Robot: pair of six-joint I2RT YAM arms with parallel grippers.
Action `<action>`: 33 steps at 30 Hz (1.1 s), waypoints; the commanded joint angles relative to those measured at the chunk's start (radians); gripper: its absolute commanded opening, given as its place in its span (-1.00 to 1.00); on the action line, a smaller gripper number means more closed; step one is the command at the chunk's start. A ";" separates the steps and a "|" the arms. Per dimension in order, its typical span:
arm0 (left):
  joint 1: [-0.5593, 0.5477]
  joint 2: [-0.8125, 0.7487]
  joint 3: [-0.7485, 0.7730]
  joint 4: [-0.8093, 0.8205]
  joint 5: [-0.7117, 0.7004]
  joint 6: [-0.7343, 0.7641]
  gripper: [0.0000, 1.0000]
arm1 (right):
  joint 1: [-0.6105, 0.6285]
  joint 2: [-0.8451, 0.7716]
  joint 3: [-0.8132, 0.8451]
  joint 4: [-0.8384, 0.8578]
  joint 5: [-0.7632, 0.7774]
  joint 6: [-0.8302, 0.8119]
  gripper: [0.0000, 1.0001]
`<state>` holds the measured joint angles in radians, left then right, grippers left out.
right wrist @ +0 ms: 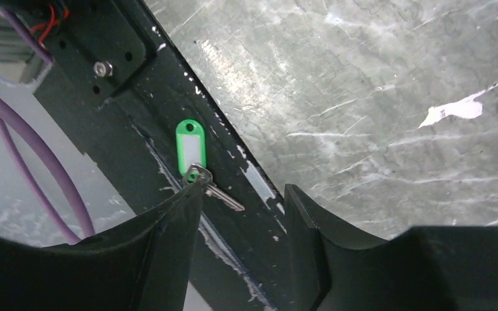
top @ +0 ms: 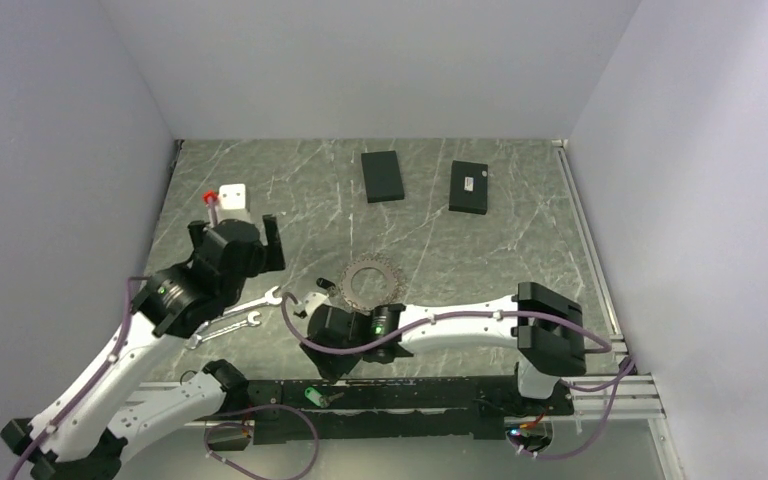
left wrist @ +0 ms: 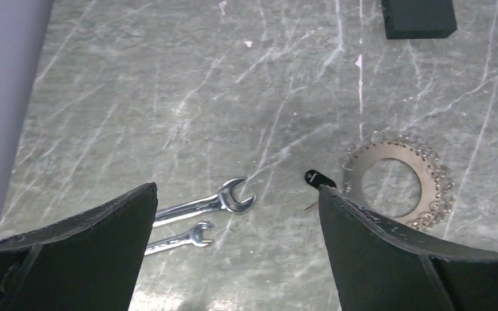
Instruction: Put the keys on the keyring
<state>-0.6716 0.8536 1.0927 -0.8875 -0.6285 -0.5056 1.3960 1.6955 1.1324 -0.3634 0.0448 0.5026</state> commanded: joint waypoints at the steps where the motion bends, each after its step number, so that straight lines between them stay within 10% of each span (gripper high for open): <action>1: 0.002 -0.092 -0.079 -0.028 -0.122 0.048 0.97 | 0.009 0.019 0.100 -0.129 0.032 0.189 0.06; 10: 0.000 -0.150 -0.096 -0.040 -0.161 0.026 0.95 | 0.103 0.224 0.338 -0.311 0.086 0.385 -0.03; 33: -0.051 -0.228 -0.094 -0.084 -0.274 -0.004 0.90 | 0.153 0.291 0.330 -0.359 0.082 0.568 -0.34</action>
<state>-0.7170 0.6193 0.9760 -0.9680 -0.8471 -0.4942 1.5406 1.9900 1.4609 -0.7250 0.1459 1.0515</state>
